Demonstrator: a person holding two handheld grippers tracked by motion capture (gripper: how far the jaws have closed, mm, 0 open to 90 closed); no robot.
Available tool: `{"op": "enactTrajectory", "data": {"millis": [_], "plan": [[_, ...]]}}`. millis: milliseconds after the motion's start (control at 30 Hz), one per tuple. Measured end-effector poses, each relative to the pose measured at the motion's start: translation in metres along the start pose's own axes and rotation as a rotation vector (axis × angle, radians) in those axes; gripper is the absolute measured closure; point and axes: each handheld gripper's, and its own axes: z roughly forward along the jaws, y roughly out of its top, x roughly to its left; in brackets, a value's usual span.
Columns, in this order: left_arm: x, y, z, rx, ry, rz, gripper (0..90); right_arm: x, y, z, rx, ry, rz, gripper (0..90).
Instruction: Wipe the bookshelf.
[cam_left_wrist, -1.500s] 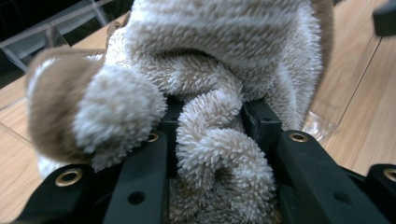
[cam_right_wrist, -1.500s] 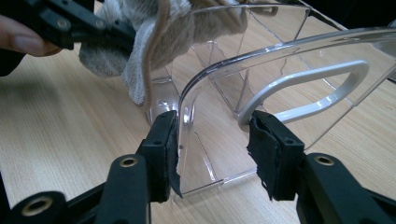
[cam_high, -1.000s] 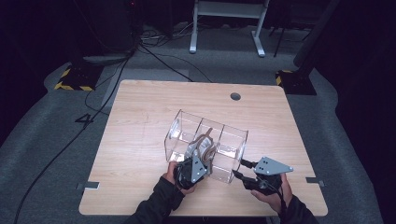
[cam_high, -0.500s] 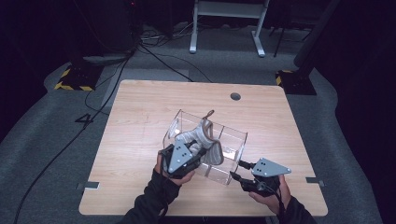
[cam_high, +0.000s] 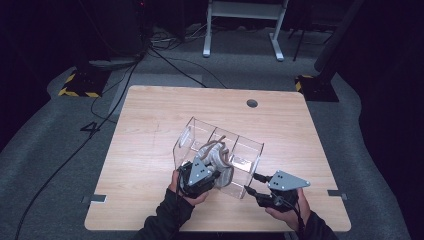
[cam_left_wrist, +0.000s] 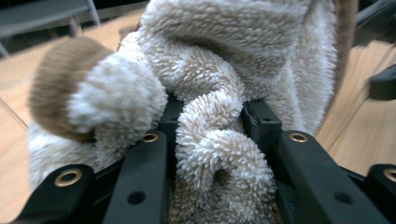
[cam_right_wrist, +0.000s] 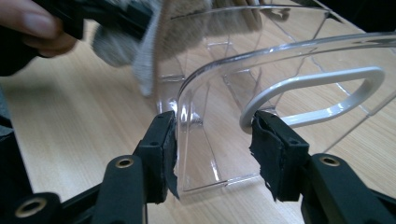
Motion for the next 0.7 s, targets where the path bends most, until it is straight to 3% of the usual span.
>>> {"op": "enactTrajectory", "data": {"millis": [100,267,367,467,633,700], "plan": [[0.001,-0.01,0.01,0.031,0.035,0.015,67.0,0.002,0.0,0.0,0.005,0.006,-0.01,51.9],[0.002,-0.018,0.014,0.041,0.039,0.034,67.2,0.002,0.0,0.001,0.0,0.014,-0.015,51.5],[-0.002,-0.019,0.016,0.066,0.075,0.097,67.1,0.004,0.0,0.0,-0.01,0.016,-0.019,48.8],[0.002,-0.016,0.014,0.07,0.071,0.11,67.0,0.005,0.001,0.0,-0.01,0.017,-0.024,48.1],[0.007,-0.001,0.005,0.01,0.056,0.074,66.7,0.006,0.001,0.0,-0.015,0.037,-0.029,49.2],[0.01,0.013,-0.001,-0.049,0.031,0.062,66.7,0.006,0.002,0.001,-0.015,0.032,-0.031,49.2]]}}
